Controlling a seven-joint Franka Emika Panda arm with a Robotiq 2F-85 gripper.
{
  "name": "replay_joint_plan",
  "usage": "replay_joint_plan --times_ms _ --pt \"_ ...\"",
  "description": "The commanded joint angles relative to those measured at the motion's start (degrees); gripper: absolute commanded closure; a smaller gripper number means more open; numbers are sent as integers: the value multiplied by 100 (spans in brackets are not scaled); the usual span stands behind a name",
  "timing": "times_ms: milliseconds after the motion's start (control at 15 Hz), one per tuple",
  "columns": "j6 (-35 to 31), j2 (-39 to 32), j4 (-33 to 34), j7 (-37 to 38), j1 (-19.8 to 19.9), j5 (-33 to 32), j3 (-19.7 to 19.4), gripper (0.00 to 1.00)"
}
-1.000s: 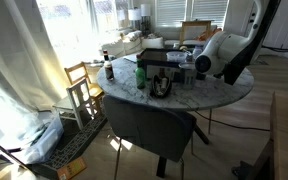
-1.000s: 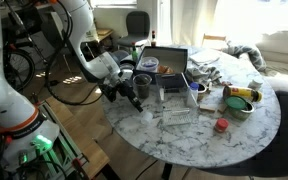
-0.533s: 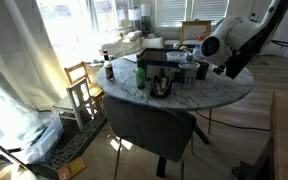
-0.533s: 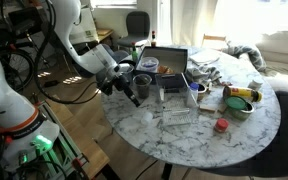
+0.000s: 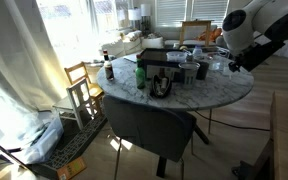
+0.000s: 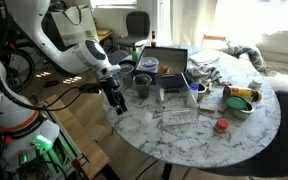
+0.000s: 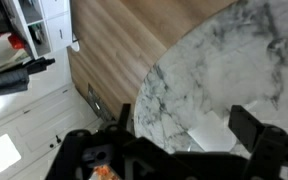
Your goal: Turn the small plastic cup over
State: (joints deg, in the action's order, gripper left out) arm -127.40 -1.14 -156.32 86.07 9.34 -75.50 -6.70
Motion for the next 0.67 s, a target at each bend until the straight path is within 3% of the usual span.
replay_joint_plan --times_ms 0,200,400,467,600 --pt "-712 411 -161 -116 324 147 -460 0" --pt "-1466 535 -185 -9 673 -52 -931 0" --pt "-2653 556 -98 134 1040 -581 -1375 0" --pt "-2053 491 -76 -15 836 -222 -1157 0" --pt "-2472 511 -60 -14 1004 -407 -1329 0"
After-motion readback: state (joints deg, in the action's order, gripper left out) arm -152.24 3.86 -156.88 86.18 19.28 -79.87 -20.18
